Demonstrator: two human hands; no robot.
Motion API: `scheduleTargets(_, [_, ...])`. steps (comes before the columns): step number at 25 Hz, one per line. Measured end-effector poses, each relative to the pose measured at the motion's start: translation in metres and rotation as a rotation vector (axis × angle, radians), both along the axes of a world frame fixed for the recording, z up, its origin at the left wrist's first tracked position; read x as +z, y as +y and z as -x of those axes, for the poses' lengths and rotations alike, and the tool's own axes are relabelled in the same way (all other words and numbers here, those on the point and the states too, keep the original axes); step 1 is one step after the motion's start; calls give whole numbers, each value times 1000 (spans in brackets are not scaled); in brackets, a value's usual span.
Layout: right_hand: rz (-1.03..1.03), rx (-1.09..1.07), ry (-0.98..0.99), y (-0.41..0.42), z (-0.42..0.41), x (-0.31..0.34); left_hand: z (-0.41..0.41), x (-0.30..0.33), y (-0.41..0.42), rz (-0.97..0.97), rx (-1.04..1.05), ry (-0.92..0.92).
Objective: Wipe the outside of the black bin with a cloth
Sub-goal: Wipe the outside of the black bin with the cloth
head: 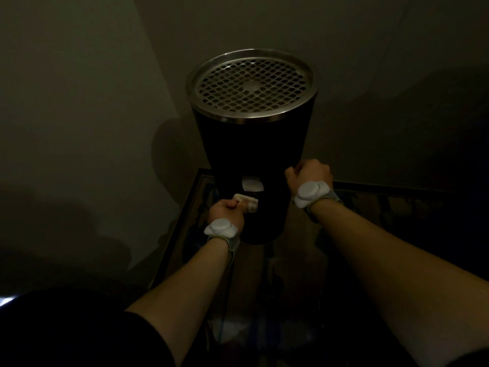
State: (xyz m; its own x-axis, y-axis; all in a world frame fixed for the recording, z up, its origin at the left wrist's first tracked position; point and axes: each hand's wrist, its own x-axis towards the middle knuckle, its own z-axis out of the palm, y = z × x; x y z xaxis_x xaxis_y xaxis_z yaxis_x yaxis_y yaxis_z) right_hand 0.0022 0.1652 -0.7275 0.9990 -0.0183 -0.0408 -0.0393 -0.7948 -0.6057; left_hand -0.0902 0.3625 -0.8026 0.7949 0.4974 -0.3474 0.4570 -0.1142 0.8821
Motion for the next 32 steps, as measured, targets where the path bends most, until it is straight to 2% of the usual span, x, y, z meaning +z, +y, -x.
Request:
scheduleTargets(4, [9, -11, -3, 0, 1, 0, 0, 1, -6, -9, 33, 31])
scheduleTargets(13, [23, -8, -3, 4, 4, 5, 2, 6, -11, 61, -146, 0])
scheduleTargets(17, [47, -14, -5, 5, 4, 8, -5, 13, -35, 110, -325, 28])
scheduleTargets(21, [65, 4, -3, 3, 3, 6, -4, 11, -51, 54, -161, 59])
scheduleTargets(24, [77, -14, -12, 5, 3, 5, -3, 17, -59, 119, -47, 31])
scheduleTargets(28, [52, -15, -32, 5, 3, 4, -4, 27, -68, 309, 115, -35])
scheduleTargets(32, [31, 7, -7, 1, 4, 7, 0, 33, -65, 318, 136, -33])
